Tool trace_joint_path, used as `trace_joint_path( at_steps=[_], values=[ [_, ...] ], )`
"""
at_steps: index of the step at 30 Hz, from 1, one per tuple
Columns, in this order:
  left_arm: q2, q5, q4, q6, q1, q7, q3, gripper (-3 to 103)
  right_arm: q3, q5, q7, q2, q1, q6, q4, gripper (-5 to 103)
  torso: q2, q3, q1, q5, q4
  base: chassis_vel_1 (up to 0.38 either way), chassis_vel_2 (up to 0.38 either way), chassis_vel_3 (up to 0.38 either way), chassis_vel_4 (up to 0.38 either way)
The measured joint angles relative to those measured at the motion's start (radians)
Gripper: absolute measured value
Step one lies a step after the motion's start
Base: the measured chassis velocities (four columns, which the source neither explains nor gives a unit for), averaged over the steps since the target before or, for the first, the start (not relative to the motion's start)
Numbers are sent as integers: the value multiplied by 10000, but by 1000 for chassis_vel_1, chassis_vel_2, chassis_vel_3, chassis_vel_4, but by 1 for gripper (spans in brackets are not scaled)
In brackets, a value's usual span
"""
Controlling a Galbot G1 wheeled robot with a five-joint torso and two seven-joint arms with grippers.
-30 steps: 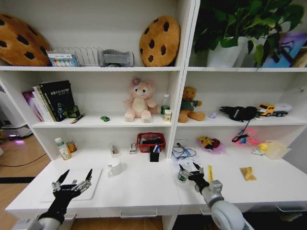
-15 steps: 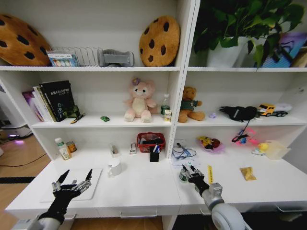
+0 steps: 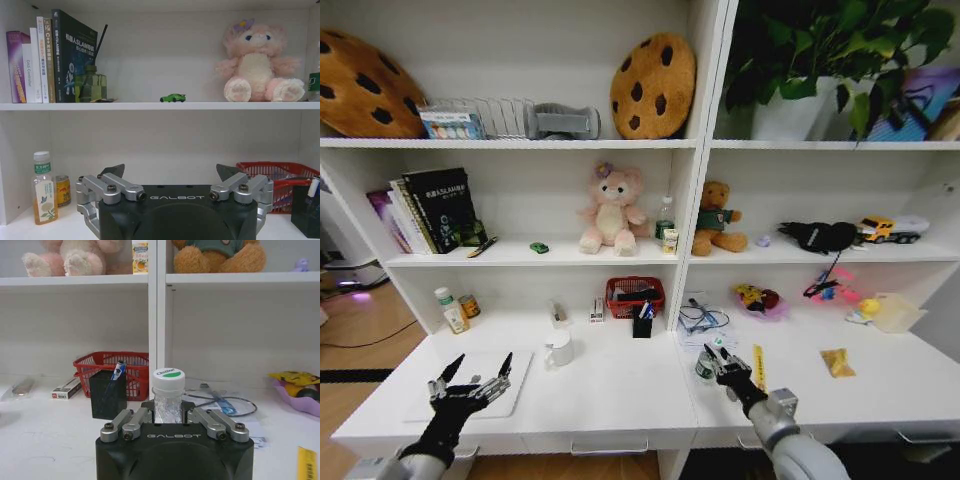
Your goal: Organize the objects on the table.
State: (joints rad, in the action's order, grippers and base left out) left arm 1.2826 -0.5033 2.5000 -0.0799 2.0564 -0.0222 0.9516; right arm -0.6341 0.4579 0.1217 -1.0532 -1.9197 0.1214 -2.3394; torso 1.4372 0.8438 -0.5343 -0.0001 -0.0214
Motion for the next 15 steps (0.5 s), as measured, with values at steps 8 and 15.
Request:
trace_joint_path(
  at_steps=[8, 15],
  values=[
    [0, 0, 0, -1, 0, 0, -1, 100, -1352, -2266, -724, -1675, -4597, -4299, 93, 25, 1, -1, 3, 1, -2, 0, 0, 0, 0],
    [0, -1, 0, -1, 0, 1, 0, 100, -655, -4230, -246, -2170, -5889, -7061, 1929, 25, 1, 0, 2, -1, -1, 0, 0, 0, 0]
  ],
)
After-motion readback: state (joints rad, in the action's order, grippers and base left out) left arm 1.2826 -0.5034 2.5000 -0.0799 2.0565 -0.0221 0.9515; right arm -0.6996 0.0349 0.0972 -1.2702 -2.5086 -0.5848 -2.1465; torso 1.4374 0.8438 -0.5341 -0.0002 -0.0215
